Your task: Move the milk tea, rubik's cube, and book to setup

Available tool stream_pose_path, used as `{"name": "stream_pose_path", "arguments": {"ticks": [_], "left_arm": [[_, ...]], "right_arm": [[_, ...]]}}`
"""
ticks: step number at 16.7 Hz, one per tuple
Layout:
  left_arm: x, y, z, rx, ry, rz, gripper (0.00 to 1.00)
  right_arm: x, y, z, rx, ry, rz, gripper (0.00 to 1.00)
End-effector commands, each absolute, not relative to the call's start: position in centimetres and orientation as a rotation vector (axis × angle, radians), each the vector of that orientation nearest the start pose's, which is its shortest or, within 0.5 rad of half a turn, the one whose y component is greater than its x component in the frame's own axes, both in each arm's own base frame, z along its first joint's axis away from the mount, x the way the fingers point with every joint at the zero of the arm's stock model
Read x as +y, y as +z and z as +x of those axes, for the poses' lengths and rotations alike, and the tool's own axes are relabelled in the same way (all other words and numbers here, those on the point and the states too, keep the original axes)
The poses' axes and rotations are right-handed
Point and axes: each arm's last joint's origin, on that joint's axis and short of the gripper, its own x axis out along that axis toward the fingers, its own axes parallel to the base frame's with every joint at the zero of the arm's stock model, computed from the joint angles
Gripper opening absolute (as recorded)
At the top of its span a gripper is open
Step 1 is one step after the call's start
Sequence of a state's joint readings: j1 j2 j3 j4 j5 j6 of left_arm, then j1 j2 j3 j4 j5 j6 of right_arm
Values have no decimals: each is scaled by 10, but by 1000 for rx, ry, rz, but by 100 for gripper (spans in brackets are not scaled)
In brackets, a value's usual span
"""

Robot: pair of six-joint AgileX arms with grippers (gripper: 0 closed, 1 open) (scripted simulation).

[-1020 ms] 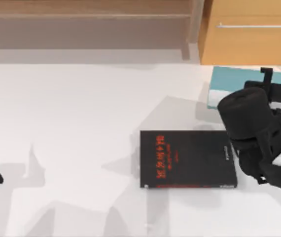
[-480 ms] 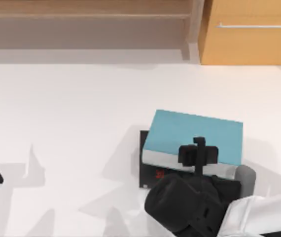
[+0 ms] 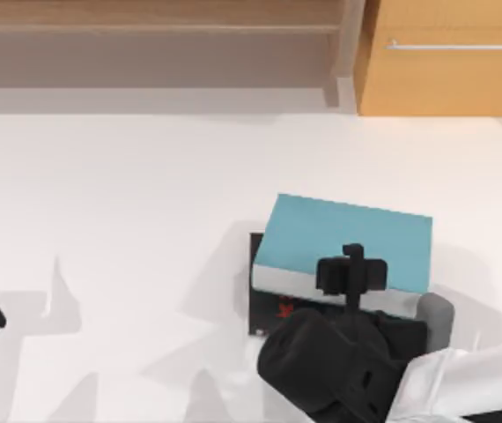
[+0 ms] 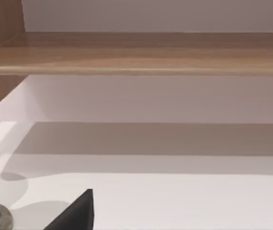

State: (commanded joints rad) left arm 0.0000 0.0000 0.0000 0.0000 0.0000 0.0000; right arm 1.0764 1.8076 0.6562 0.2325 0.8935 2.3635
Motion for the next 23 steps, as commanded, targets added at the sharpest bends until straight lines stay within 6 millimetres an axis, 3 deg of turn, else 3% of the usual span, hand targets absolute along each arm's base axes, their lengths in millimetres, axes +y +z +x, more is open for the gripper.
{"name": "stream_pose_path", "arguments": {"ticks": [4,17,23], "left_arm": [[-1,160,106,0,0,0,100],[-1,160,106,0,0,0,100],[-1,160,106,0,0,0,100]], "right_arm": [[248,86,161,389,-428,1531,0],[248,86,161,389,-428,1531,98],[248,86,161,389,-428,1531,100]]}}
